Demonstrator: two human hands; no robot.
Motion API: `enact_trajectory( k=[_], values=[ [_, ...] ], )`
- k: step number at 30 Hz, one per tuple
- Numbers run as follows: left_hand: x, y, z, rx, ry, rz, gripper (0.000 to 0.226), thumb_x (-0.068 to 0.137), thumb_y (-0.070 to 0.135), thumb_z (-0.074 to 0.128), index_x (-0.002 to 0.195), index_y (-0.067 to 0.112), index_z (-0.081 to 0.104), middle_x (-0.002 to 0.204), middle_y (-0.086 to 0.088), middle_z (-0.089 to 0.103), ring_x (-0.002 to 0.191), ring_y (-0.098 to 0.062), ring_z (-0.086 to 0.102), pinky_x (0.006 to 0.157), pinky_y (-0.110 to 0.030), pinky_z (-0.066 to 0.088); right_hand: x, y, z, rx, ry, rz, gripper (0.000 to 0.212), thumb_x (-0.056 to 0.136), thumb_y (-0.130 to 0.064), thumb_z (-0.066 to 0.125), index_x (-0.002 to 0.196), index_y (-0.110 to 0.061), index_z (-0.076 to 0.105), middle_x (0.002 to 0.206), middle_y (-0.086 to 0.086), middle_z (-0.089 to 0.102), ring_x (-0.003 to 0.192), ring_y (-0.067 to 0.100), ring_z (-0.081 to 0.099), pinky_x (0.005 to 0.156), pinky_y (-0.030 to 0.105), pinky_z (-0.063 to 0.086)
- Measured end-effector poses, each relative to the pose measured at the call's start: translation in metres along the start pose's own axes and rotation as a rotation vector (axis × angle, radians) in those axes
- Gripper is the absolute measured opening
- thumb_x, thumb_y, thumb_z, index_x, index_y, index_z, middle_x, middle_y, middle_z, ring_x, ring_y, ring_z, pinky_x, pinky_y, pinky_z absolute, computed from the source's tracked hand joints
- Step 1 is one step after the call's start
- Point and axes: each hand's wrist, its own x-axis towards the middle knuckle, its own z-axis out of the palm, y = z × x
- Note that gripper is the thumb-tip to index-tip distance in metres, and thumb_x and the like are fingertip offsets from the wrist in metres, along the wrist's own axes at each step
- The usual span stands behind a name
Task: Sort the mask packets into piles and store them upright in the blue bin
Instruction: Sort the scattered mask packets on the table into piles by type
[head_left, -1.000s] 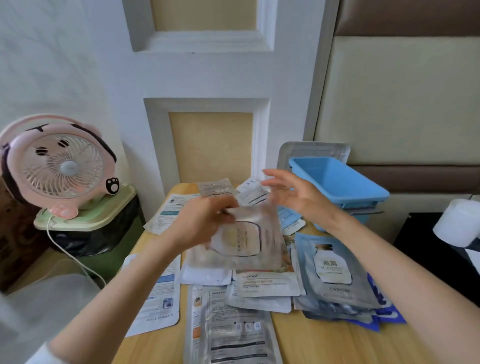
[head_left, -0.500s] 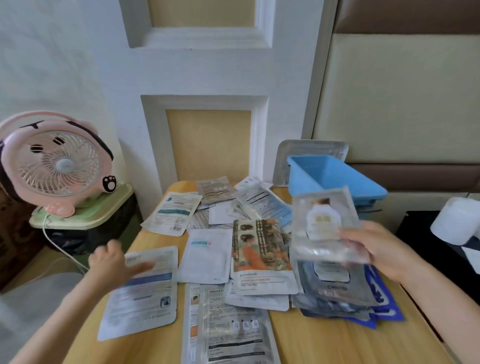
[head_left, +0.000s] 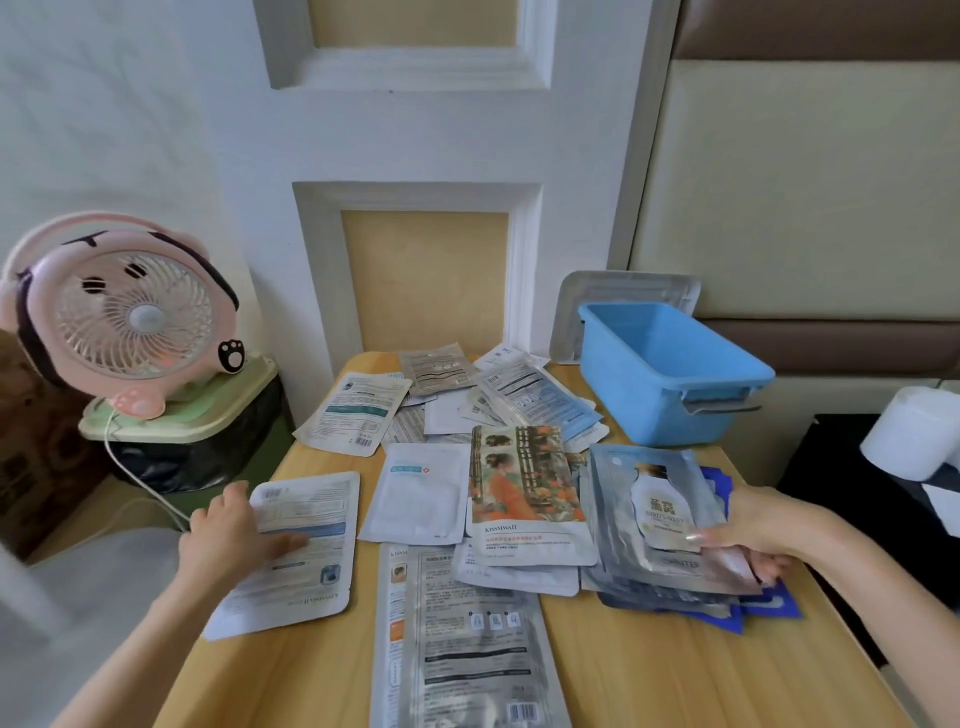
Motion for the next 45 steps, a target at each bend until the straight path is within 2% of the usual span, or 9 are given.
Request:
enact_trajectory(
  k=[10,18,22,26,31,36,39,43,45],
  values=[
    [-0.014,0.024,-0.013,-0.617,0.269,0.167,0.017,0.077,0.011,0.071,0.082,0.002,0.058,0.077,-0.012,0.064,0.075,-0.035,0.061,0.065,-0.041,0.047,-0.018,-0.036,0.010,-0.035,0.686,-0.318,0.021,0.090,-0.044,0.053,0.077,-0.028,0.056,0.074,-0.009,0.066,0.070,0.011,0.061,0.052,0.024,0.039],
    [-0.092,0.121,-0.028,-0.763,0.361,1.223,0.021,0.069,0.023,0.075,0.064,0.023,0.055,0.115,0.010,0.061,0.113,-0.020,0.049,0.094,-0.034,0.035,-0.044,-0.119,0.018,1.393,-0.636,-0.567,0.077,0.088,-0.066,0.021,0.115,-0.010,0.067,0.118,0.017,0.065,0.106,0.031,0.064,0.086,0.041,0.052],
    [-0.092,0.127,-0.001,-0.664,0.196,1.119,0.026,0.061,0.018,0.082,0.062,0.024,0.057,0.126,0.023,0.049,0.119,-0.010,0.038,0.091,-0.045,0.041,-0.038,-0.133,0.019,1.420,-0.450,-0.629,0.028,0.084,-0.022,0.060,0.107,-0.007,0.067,0.105,0.018,0.071,0.089,0.029,0.069,0.086,0.043,0.052],
    [-0.085,0.125,0.002,-0.688,0.141,1.050,0.031,0.069,-0.005,0.074,0.064,0.025,0.066,0.130,0.025,0.046,0.123,0.000,0.034,0.096,-0.037,0.041,-0.025,-0.130,0.031,1.383,-0.196,-0.583,0.035,0.071,0.002,0.071,0.105,-0.003,0.063,0.094,0.012,0.074,0.082,0.024,0.071,0.074,0.037,0.059],
    [-0.065,0.116,-0.003,-0.959,0.139,0.621,0.038,0.088,-0.010,0.049,0.067,0.019,0.062,0.108,0.013,0.062,0.109,-0.006,0.055,0.082,-0.014,0.044,-0.014,-0.118,0.016,1.557,0.106,-0.527,0.016,0.077,0.003,0.066,0.090,-0.007,0.067,0.078,0.004,0.075,0.071,0.022,0.069,0.068,0.035,0.057],
    [-0.013,0.086,0.009,-0.601,0.028,0.277,0.010,0.091,0.018,0.055,0.093,0.008,0.055,0.100,-0.015,0.063,0.080,-0.019,0.055,0.070,-0.034,0.045,0.010,-0.097,-0.018,1.784,0.186,-0.434,0.023,0.080,-0.007,0.065,0.103,-0.006,0.064,0.087,0.007,0.073,0.068,0.018,0.071,0.062,0.030,0.058],
    [0.000,0.083,0.022,-0.382,-0.054,0.182,0.038,0.084,0.034,0.066,0.107,0.007,0.054,0.113,-0.014,0.059,0.088,-0.021,0.056,0.077,-0.039,0.051,0.017,-0.113,-0.011,1.475,0.211,-0.419,0.040,0.075,-0.001,0.071,0.112,-0.002,0.058,0.086,0.009,0.072,0.080,0.024,0.070,0.064,0.029,0.055],
    [-0.006,0.091,0.037,-0.236,-0.143,0.172,0.080,0.074,0.051,0.071,0.132,0.007,0.038,0.133,-0.010,0.044,0.118,-0.025,0.047,0.097,-0.038,0.044,0.028,-0.124,0.037,0.016,0.560,-0.347,0.090,0.079,-0.005,0.067,0.148,-0.016,0.011,0.150,0.017,0.021,0.137,0.033,0.024,0.110,0.038,0.026],
    [-0.012,0.094,0.036,-0.205,-0.185,0.210,0.084,0.073,0.051,0.071,0.135,0.009,0.035,0.137,-0.010,0.041,0.122,-0.024,0.043,0.100,-0.038,0.041,0.022,-0.126,0.049,-0.170,0.625,-0.494,0.077,0.083,-0.002,0.059,0.146,-0.020,0.018,0.154,0.011,0.009,0.141,0.030,0.012,0.114,0.037,0.016]
  ],
)
